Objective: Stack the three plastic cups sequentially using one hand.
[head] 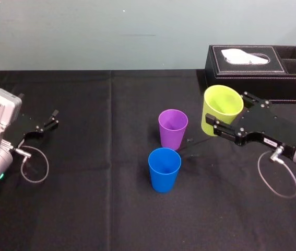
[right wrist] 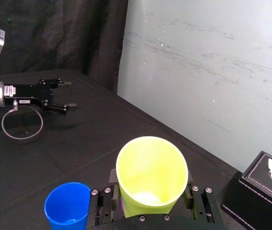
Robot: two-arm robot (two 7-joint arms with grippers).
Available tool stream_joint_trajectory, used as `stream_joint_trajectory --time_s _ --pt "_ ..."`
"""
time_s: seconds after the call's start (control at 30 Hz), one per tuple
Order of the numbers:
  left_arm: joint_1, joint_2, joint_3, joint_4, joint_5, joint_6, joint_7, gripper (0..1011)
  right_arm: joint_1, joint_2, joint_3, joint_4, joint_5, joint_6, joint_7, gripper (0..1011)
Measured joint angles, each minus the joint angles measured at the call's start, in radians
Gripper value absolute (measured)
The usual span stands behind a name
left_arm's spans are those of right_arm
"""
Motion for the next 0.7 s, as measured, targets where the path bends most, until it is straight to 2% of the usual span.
stream_joint_trajectory --time_s 0.3,0.7 --pt "0.000 0.000 0.000 0.000 0.000 0.000 0.000 1011 0.067 -0.026 -0.041 0.038 -0.013 0.032 0.000 744" --pt "0.000 0.000 0.000 0.000 0.000 0.000 0.000 1011 0.170 -0.079 -0.113 0.120 -0.050 0.053 0.002 744"
